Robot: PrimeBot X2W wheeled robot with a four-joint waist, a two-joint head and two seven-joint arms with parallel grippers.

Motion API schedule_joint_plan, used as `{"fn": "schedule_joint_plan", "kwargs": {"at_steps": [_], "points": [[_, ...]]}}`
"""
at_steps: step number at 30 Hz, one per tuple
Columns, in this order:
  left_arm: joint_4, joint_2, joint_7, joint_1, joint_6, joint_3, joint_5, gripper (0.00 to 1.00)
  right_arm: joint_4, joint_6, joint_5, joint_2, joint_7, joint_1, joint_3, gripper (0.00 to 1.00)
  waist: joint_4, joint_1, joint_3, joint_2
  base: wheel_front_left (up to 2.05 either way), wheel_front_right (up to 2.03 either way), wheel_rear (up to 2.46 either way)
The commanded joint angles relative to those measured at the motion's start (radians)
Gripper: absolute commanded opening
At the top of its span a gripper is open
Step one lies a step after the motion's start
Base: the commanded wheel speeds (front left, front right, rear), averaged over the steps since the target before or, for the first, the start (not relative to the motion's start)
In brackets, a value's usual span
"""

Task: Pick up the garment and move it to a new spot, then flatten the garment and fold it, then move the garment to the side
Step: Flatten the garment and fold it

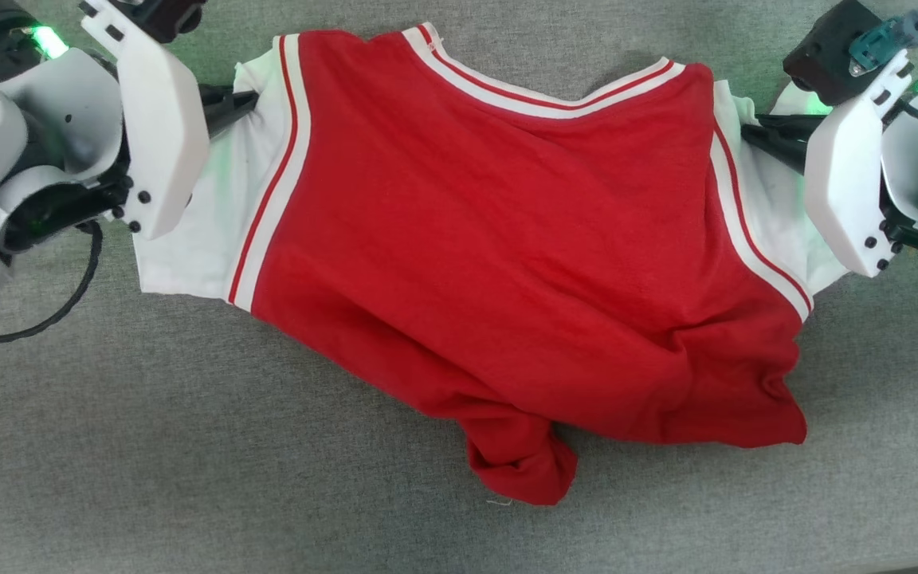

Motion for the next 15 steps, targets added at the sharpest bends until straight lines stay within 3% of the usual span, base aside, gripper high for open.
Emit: {"fn": "schedule_joint_plan", "kwargs": {"at_steps": [1, 9, 15], "points": [[0.032, -0.014, -0.014, 0.045, 0.009, -0.032, 0.022, 0.00, 0.008, 0.005, -0.006, 0.020, -0.008, 0.061, 0.040, 0.00, 0.002, 0.0000, -0.009, -0.0001, 0.00, 0.00, 0.00], [0.072, -0.017, -0.256, 0.046, 0.006, -0.018, -0.049, 0.00, 0.072, 0.002, 0.018, -0.036, -0.268, -0.023, 0.002, 0.00, 0.016, 0.0000, -0.075, -0.0001, 0.00, 0.00, 0.00], [0.135, -0.010, -0.420, 0.027, 0.006, 0.016, -0.121, 0.00, 0.185, 0.002, 0.053, -0.011, -0.376, -0.059, -0.078, 0.00, 0.024, 0.0000, -0.103, -0.0001, 0.00, 0.00, 0.00]]}}
